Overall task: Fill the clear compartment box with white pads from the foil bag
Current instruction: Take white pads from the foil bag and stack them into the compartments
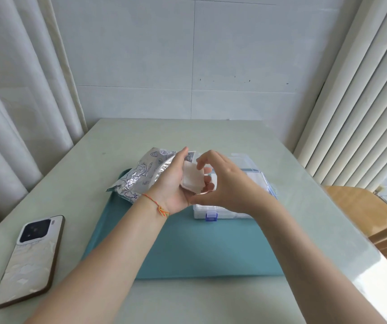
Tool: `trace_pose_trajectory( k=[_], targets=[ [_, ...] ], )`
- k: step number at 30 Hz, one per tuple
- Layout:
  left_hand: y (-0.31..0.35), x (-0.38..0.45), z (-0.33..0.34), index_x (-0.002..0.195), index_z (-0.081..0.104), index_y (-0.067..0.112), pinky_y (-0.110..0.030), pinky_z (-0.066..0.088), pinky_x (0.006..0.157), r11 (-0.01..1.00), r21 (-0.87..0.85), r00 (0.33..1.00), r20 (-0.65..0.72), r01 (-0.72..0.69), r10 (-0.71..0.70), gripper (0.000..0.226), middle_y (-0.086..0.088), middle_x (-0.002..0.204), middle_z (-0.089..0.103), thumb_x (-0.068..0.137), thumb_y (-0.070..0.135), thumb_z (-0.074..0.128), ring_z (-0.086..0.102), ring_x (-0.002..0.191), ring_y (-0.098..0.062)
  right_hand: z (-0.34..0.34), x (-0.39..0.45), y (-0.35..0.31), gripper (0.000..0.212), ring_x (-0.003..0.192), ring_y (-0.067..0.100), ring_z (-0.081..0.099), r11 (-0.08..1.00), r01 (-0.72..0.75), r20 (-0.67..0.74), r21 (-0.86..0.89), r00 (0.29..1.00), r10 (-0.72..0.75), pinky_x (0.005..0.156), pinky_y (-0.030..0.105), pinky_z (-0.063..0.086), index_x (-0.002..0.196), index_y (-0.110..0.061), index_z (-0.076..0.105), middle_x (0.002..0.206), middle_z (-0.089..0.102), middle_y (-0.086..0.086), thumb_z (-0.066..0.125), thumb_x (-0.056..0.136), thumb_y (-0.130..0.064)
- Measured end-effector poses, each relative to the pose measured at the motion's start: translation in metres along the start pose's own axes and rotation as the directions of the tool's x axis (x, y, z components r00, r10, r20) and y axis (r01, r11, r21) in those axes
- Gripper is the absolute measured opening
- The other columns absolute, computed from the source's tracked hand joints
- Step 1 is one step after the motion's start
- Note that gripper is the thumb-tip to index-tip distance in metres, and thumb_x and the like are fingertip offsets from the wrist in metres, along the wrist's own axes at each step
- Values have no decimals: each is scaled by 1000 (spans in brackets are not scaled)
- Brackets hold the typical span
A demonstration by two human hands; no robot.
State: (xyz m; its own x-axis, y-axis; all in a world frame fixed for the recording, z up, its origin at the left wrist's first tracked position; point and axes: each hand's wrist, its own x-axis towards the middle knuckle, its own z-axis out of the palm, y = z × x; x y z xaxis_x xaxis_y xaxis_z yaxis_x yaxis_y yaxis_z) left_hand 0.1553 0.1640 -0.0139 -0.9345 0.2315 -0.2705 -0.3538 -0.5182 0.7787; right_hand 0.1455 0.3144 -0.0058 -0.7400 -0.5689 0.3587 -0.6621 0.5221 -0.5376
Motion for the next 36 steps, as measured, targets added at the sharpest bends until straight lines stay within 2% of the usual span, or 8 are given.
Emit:
trace_pose_trajectory(
  k=[6,9,12,15,18,25,31,36],
  targets=[
    [-9,4,0,96,64,22,-30,49,70,980,191,988,149,-58,29,54,-2,91,65,92,68,35,65,83,-16,0,-1,-2,54,71,11,50,1000,18,-9,-6,1000,-18,71,29,35,107,-14,42,97,51,-8,80,73,-31],
    [-12,4,2,97,64,20,-27,51,73,981,169,982,181,-93,61,58,-1,97,61,92,68,31,62,90,-15,-1,-1,-7,52,66,19,47,999,15,-30,-50,999,-17,59,35,42,98,-19,39,85,51,-6,80,71,-35],
    [-12,4,7,115,50,14,-29,42,81,975,175,979,175,-135,104,68,-13,111,43,86,75,38,42,110,-26,-3,0,-11,55,66,19,47,980,-11,-38,-201,999,4,54,27,36,93,-21,38,74,47,-10,80,69,-45],
    [-12,6,7,121,43,17,-26,43,72,972,199,981,173,-127,93,74,-12,102,43,80,79,42,46,96,-23,-5,0,-13,57,71,23,48,944,3,-46,-331,999,-19,50,20,23,90,-17,38,70,44,-11,78,69,-51],
    [-14,13,0,111,45,17,-24,30,53,962,240,975,209,-133,83,71,0,78,47,83,80,32,48,64,-11,-6,1,-11,59,74,23,46,951,45,-2,-305,999,-48,57,15,26,86,-14,42,80,50,-2,82,63,-50],
    [-14,17,-4,71,60,21,-25,43,59,980,184,990,137,-70,45,67,1,68,57,87,78,28,60,71,-13,-3,-1,-11,44,66,27,41,924,116,30,-364,993,-113,57,23,22,84,-14,39,81,45,1,78,73,-32],
    [-13,15,0,79,53,25,-29,29,59,979,198,997,70,-43,30,61,-2,78,33,70,85,52,39,73,-15,-2,-2,-12,46,67,21,35,906,142,64,-399,990,-128,61,26,21,86,-15,37,84,41,0,78,72,-30],
    [-15,11,5,54,57,24,-21,34,49,950,300,993,101,-85,57,67,4,52,45,89,74,30,44,47,-9,-6,-3,-8,48,71,22,47,925,85,100,-371,994,-51,71,30,36,89,-14,41,84,53,-2,77,72,-40]
  ],
)
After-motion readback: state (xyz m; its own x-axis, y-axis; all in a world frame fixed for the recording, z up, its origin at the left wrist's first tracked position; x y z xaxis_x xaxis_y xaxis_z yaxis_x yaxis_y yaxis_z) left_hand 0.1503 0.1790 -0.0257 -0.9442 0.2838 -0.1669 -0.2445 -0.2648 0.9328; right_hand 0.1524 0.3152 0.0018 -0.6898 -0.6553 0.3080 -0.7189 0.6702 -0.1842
